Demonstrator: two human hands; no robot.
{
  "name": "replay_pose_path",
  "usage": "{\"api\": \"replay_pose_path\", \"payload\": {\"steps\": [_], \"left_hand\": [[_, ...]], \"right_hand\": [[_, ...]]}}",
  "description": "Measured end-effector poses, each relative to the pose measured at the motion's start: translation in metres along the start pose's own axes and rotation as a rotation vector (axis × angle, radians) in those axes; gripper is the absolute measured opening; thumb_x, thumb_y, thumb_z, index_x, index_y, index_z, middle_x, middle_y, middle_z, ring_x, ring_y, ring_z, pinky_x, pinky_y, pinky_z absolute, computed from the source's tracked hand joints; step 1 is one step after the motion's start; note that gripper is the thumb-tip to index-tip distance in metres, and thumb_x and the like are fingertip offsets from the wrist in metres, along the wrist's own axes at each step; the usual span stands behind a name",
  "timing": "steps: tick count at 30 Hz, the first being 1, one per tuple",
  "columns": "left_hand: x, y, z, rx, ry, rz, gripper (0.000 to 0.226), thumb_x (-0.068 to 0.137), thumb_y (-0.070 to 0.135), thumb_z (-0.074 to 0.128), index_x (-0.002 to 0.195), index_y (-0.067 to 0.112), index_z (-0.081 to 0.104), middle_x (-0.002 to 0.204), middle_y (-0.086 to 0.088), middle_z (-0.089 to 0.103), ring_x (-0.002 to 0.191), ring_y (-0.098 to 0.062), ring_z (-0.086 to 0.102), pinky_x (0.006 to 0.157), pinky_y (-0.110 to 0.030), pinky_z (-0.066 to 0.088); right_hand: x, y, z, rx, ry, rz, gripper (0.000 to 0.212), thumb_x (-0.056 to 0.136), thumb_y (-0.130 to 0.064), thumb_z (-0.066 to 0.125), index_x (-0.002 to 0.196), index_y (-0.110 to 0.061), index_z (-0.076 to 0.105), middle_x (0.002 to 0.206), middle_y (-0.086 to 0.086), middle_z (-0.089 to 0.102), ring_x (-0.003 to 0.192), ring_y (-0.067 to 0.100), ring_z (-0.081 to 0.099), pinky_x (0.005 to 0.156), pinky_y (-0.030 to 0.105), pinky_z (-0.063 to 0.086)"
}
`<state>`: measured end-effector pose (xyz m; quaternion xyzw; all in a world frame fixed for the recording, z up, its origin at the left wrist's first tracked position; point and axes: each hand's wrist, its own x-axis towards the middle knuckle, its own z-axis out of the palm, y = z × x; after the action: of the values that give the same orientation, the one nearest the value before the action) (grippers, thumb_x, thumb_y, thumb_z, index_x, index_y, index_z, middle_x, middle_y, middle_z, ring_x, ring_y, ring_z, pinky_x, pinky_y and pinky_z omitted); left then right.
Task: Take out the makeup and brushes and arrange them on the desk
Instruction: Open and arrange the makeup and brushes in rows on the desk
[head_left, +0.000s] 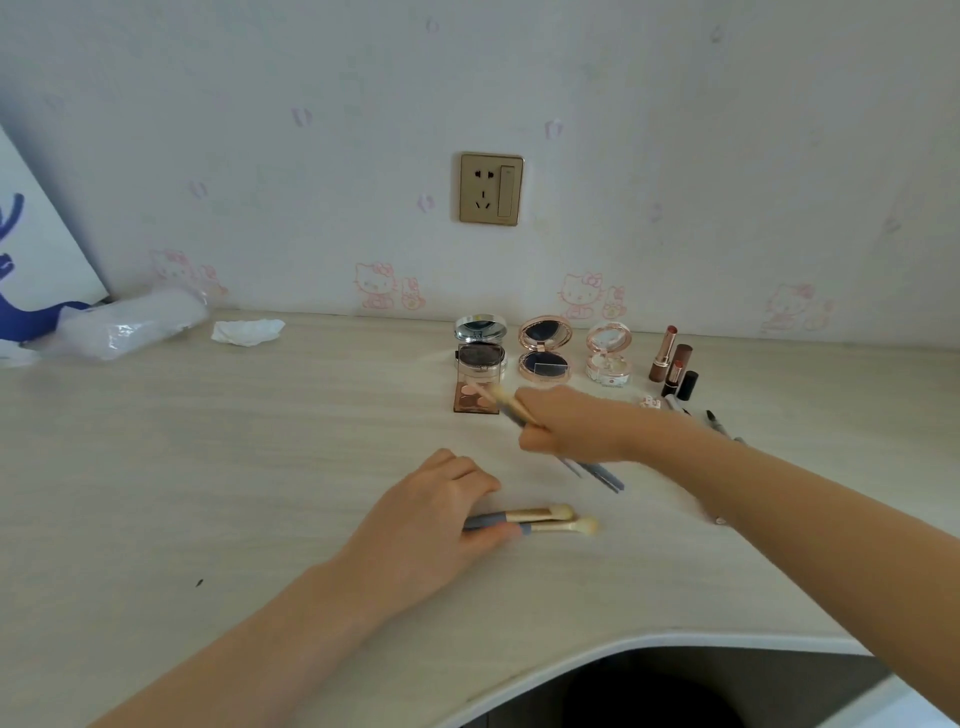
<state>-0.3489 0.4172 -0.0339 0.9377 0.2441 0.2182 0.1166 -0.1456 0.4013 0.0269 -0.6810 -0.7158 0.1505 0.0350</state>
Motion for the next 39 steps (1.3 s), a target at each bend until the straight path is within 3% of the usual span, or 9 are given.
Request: {"api": "replay_pose_path", "payload": {"steps": [3, 6, 8, 11, 17, 25, 30, 33, 39], "left_hand": [[0.013, 0.003, -0.003, -0.212, 0.061, -0.169, 0.05, 0.085, 0.058, 0.052, 0.119, 0.023, 0.063, 0.112, 0.012, 0.059, 0.109, -0.001, 0.047, 0.093, -0.015, 0.035], [0.036, 0.01, -0.01, -0.559, 0.047, -0.367, 0.034, 0.087, 0.051, 0.056, 0.104, 0.024, 0.069, 0.103, 0.011, 0.068, 0.1, -0.003, 0.061, 0.089, -0.024, 0.049], [0.049, 0.019, -0.016, -0.859, -0.054, -0.439, 0.031, 0.09, 0.045, 0.056, 0.099, 0.019, 0.071, 0.098, 0.004, 0.073, 0.097, -0.009, 0.065, 0.087, -0.03, 0.054], [0.058, 0.03, -0.022, -1.204, -0.157, -0.482, 0.027, 0.095, 0.034, 0.054, 0.099, 0.011, 0.066, 0.099, -0.009, 0.074, 0.095, -0.021, 0.069, 0.082, -0.03, 0.056], [0.058, 0.036, -0.026, -1.45, -0.179, -0.461, 0.021, 0.099, 0.015, 0.047, 0.098, 0.001, 0.063, 0.079, -0.012, 0.07, 0.078, -0.028, 0.071, 0.069, -0.031, 0.058], [0.054, 0.001, -0.035, -1.038, -0.328, -0.396, 0.025, 0.099, 0.017, 0.046, 0.101, 0.001, 0.066, 0.07, -0.004, 0.063, 0.061, -0.018, 0.061, 0.063, -0.027, 0.05], [0.056, -0.021, -0.045, -0.555, -0.397, -0.329, 0.024, 0.1, 0.015, 0.045, 0.095, 0.007, 0.067, 0.067, 0.002, 0.065, 0.058, -0.013, 0.061, 0.058, -0.023, 0.05], [0.052, -0.027, -0.042, -0.138, -0.358, -0.221, 0.025, 0.1, 0.02, 0.044, 0.089, 0.012, 0.066, 0.073, 0.002, 0.064, 0.065, -0.017, 0.062, 0.065, -0.03, 0.05], [0.035, -0.035, -0.023, 0.427, -0.277, 0.029, 0.032, 0.103, 0.03, 0.032, 0.111, 0.02, 0.06, 0.103, 0.002, 0.053, 0.1, -0.017, 0.055, 0.085, -0.03, 0.043]], "right_hand": [[-0.002, -0.002, -0.011, 0.404, 0.133, -0.024, 0.016, 0.093, -0.014, 0.041, 0.077, -0.015, 0.042, 0.066, 0.0, 0.054, 0.05, 0.008, 0.052, 0.051, 0.019, 0.045], [0.0, -0.007, -0.013, 0.747, 0.185, -0.013, 0.016, 0.096, -0.016, 0.037, 0.084, -0.008, 0.045, 0.073, 0.009, 0.052, 0.062, 0.017, 0.054, 0.062, 0.027, 0.05], [0.002, -0.01, -0.012, 0.818, 0.228, -0.018, 0.016, 0.096, -0.019, 0.037, 0.088, -0.01, 0.047, 0.079, 0.009, 0.046, 0.07, 0.021, 0.046, 0.066, 0.033, 0.043], [0.004, -0.015, -0.013, 0.883, 0.31, -0.053, 0.018, 0.096, -0.021, 0.038, 0.084, -0.011, 0.047, 0.072, 0.0, 0.049, 0.062, 0.007, 0.049, 0.062, 0.024, 0.041], [-0.002, -0.011, -0.012, 1.002, 0.321, -0.052, 0.019, 0.096, -0.021, 0.037, 0.091, -0.008, 0.049, 0.063, 0.0, 0.052, 0.05, 0.011, 0.044, 0.043, 0.021, 0.037], [-0.019, 0.009, -0.004, 1.402, 0.201, -0.043, 0.007, 0.095, -0.012, 0.052, 0.098, -0.008, 0.057, 0.082, 0.001, 0.068, 0.075, 0.016, 0.064, 0.068, 0.029, 0.048], [-0.033, 0.026, 0.003, 1.468, 0.226, 0.013, 0.027, 0.092, 0.003, 0.053, 0.116, -0.009, 0.055, 0.105, 0.015, 0.067, 0.092, 0.028, 0.069, 0.069, 0.029, 0.055], [-0.039, 0.032, 0.015, 1.313, 0.168, 0.014, 0.036, 0.088, 0.011, 0.05, 0.117, -0.008, 0.056, 0.116, 0.015, 0.065, 0.104, 0.029, 0.066, 0.081, 0.034, 0.056], [-0.041, 0.017, 0.045, 0.383, 0.311, -0.056, 0.035, 0.086, -0.003, 0.059, 0.114, -0.024, 0.063, 0.107, -0.009, 0.06, 0.103, 0.01, 0.058, 0.092, 0.025, 0.05]]}}
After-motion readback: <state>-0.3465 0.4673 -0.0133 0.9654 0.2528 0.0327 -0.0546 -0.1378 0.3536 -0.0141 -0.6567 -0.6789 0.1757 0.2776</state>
